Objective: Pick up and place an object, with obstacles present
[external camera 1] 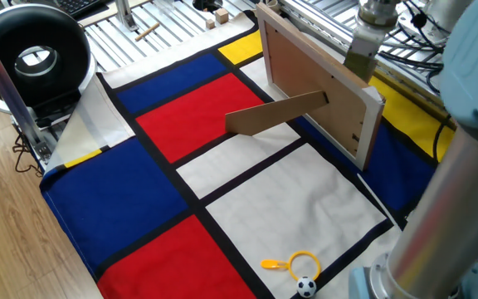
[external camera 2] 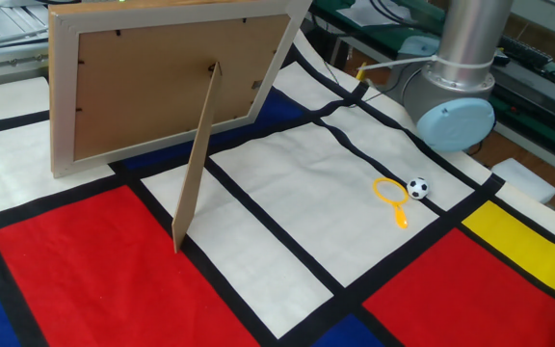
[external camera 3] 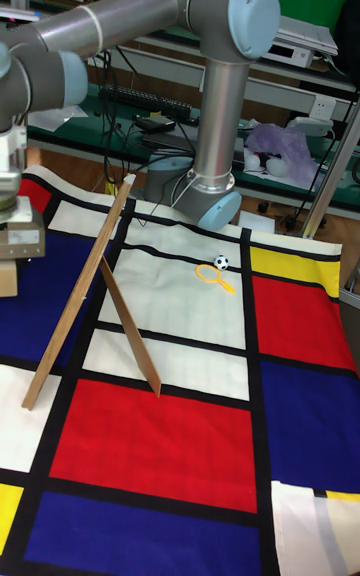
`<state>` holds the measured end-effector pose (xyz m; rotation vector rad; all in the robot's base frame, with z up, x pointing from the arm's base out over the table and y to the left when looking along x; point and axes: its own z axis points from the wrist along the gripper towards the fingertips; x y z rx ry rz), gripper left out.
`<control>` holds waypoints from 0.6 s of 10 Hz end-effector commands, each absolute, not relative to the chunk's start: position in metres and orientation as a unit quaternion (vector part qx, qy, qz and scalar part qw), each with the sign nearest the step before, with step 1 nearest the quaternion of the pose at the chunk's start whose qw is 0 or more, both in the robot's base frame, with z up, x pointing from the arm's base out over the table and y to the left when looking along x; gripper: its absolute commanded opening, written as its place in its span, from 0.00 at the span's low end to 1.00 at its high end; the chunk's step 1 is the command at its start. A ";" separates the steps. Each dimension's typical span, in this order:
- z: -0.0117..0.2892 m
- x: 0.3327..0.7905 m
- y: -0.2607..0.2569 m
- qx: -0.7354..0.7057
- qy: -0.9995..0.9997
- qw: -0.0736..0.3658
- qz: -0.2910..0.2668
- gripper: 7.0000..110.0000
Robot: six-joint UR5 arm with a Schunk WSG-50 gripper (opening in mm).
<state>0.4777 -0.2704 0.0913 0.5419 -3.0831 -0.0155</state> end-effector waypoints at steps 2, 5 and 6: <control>0.135 0.479 -0.244 0.172 -0.985 0.015 0.020 0.00; 0.141 0.481 -0.245 0.205 -0.978 0.022 0.044 0.00; 0.142 0.482 -0.252 0.225 -0.972 0.024 0.057 0.00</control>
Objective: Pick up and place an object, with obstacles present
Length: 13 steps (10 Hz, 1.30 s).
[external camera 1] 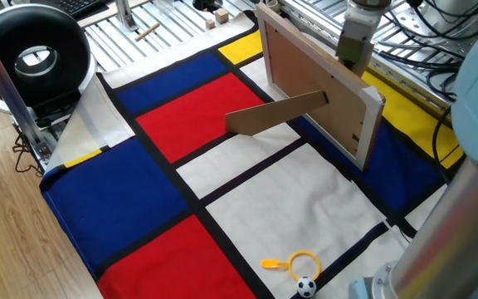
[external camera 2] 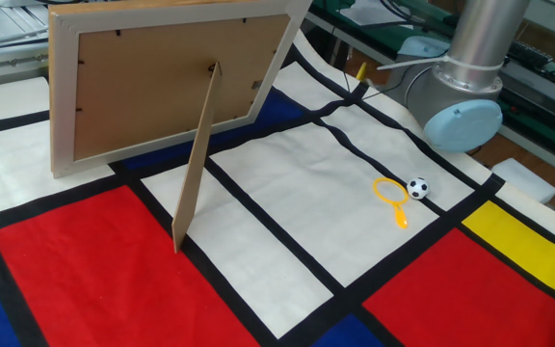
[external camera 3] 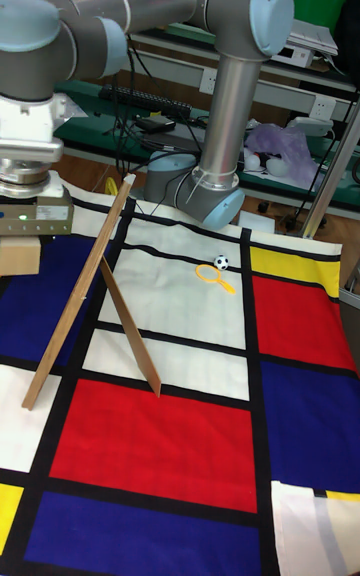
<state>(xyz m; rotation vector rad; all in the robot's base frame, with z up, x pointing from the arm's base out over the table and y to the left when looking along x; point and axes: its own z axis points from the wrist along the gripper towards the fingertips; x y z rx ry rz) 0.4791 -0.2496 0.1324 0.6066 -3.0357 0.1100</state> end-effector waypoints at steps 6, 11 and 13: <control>0.144 0.506 -0.262 0.347 -0.934 -0.007 0.089 0.00; 0.145 0.491 -0.268 0.451 -0.887 0.035 0.087 0.00; 0.153 0.490 -0.272 0.452 -0.884 0.048 0.110 0.00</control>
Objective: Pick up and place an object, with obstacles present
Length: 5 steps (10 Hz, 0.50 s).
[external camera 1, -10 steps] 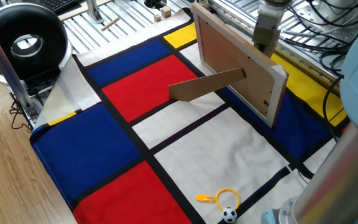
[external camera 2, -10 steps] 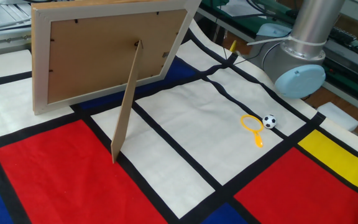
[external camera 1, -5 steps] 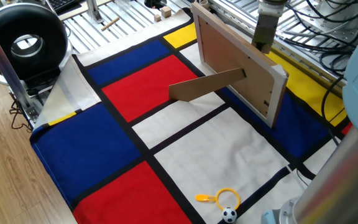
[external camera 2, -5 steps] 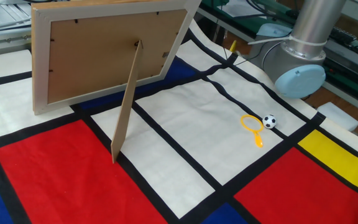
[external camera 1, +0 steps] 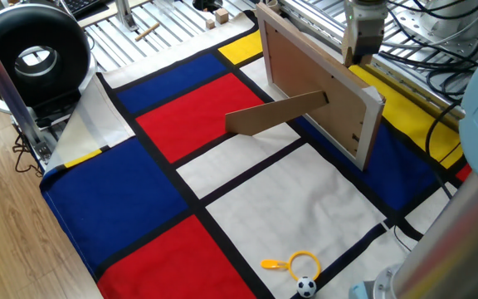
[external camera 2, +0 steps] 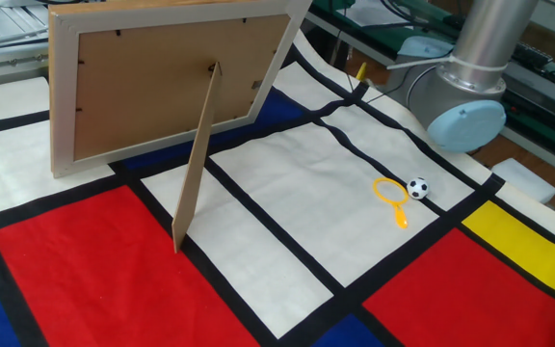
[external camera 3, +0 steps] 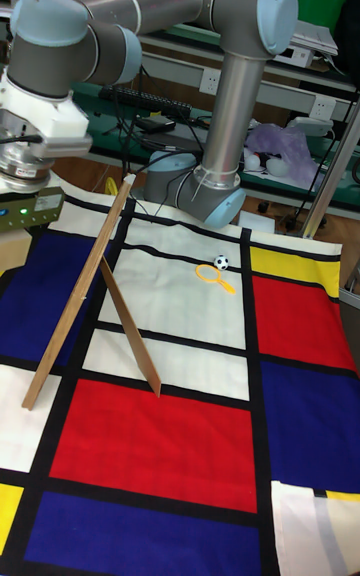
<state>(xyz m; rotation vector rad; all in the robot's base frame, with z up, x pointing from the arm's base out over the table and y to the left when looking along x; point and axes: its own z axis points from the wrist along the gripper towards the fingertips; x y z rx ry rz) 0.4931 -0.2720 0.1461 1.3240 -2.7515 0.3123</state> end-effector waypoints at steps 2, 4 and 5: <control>0.168 0.488 -0.259 0.447 -0.885 0.061 0.117 0.00; 0.188 0.486 -0.240 0.439 -0.888 0.077 0.115 0.00; 0.198 0.489 -0.235 0.439 -0.887 0.085 0.119 0.00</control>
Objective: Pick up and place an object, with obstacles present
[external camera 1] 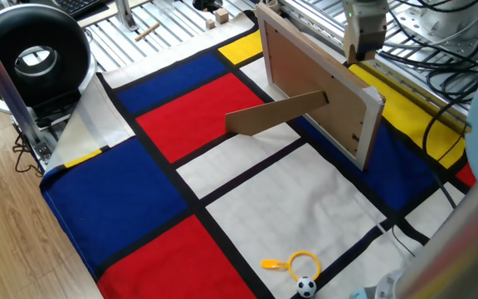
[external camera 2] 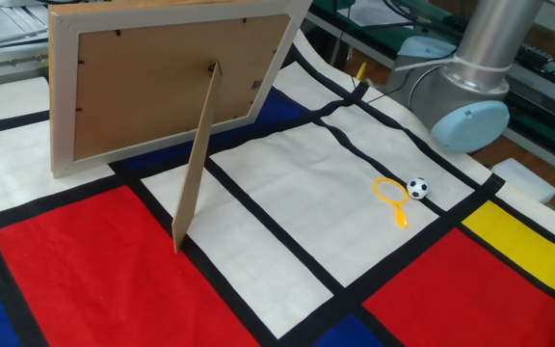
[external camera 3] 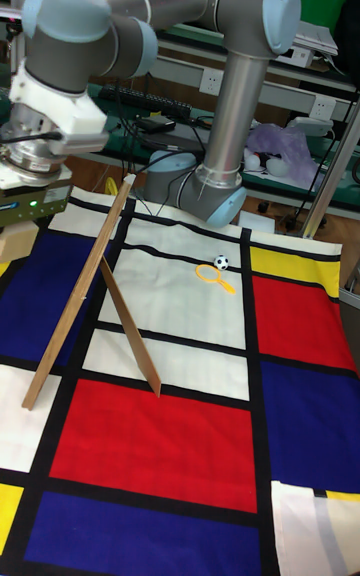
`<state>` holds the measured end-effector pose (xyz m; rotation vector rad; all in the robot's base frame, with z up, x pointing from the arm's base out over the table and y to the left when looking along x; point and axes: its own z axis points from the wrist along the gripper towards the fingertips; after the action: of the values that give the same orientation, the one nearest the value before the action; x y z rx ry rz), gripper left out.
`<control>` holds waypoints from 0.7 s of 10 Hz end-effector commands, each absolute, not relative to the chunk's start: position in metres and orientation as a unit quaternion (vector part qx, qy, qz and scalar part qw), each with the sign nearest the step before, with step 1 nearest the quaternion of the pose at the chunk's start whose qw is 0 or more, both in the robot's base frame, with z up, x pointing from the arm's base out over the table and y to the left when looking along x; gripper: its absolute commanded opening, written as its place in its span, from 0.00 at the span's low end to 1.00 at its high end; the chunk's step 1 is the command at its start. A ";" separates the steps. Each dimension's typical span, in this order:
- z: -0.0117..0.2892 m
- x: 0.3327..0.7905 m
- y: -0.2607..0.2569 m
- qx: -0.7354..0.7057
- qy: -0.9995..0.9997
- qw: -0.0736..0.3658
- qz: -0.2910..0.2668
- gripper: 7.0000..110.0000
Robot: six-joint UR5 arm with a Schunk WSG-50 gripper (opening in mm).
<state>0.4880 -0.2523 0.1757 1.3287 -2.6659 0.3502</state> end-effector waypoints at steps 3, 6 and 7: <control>0.224 0.491 -0.219 0.437 -0.883 0.107 0.131 0.00; 0.236 0.496 -0.210 0.449 -0.875 0.114 0.138 0.00; 0.234 0.494 -0.206 0.457 -0.873 0.114 0.129 0.00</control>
<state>0.4927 -0.2171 0.2262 1.3057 -2.5790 0.3946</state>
